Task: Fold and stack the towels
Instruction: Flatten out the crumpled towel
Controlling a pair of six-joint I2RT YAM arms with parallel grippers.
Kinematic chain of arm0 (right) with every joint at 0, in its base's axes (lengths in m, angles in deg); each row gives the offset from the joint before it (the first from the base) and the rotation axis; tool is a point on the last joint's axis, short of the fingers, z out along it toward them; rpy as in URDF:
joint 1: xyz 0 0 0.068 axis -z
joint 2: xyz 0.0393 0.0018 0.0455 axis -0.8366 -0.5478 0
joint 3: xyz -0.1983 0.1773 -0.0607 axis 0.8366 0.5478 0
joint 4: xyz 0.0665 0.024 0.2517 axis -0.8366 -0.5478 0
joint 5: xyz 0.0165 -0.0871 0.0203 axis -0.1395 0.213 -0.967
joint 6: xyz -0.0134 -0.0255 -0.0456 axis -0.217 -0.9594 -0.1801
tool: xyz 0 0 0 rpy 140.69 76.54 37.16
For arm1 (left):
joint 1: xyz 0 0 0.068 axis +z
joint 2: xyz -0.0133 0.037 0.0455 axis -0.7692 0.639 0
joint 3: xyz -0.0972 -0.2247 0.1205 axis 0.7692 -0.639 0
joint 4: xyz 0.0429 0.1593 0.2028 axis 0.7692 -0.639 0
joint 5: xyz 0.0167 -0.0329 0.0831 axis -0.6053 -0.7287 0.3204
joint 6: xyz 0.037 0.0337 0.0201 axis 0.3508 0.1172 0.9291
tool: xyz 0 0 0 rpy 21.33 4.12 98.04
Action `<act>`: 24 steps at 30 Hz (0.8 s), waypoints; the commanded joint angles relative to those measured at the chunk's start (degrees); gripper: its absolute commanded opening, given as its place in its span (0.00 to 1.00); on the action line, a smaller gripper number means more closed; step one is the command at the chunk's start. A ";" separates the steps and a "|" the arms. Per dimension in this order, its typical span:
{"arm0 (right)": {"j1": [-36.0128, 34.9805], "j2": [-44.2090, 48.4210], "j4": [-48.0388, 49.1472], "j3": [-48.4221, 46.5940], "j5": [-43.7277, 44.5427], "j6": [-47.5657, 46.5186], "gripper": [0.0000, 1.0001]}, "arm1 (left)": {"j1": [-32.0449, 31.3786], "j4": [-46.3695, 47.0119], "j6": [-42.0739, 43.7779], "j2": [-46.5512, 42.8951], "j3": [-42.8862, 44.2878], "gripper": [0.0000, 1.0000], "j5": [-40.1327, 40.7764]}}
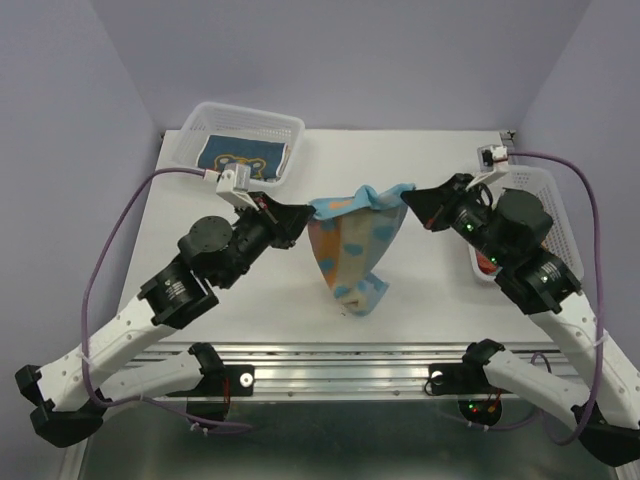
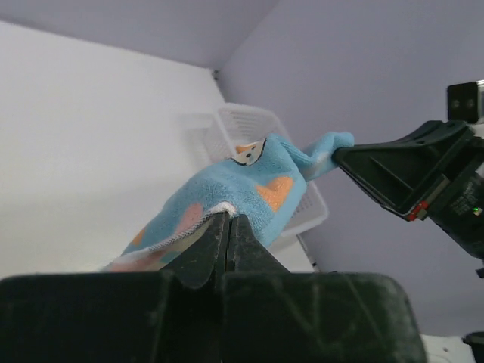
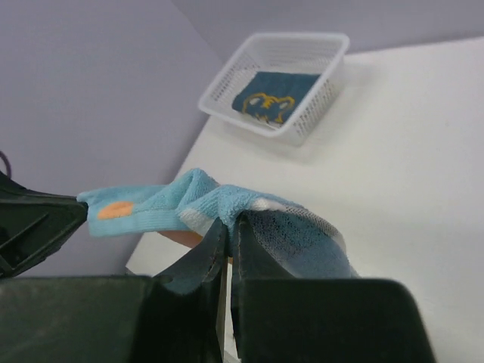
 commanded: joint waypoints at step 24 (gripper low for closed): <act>-0.49 4.71 0.90 -16.15 -14.21 0.97 0.01 | -0.51 8.21 2.20 -6.37 12.36 0.00 -14.12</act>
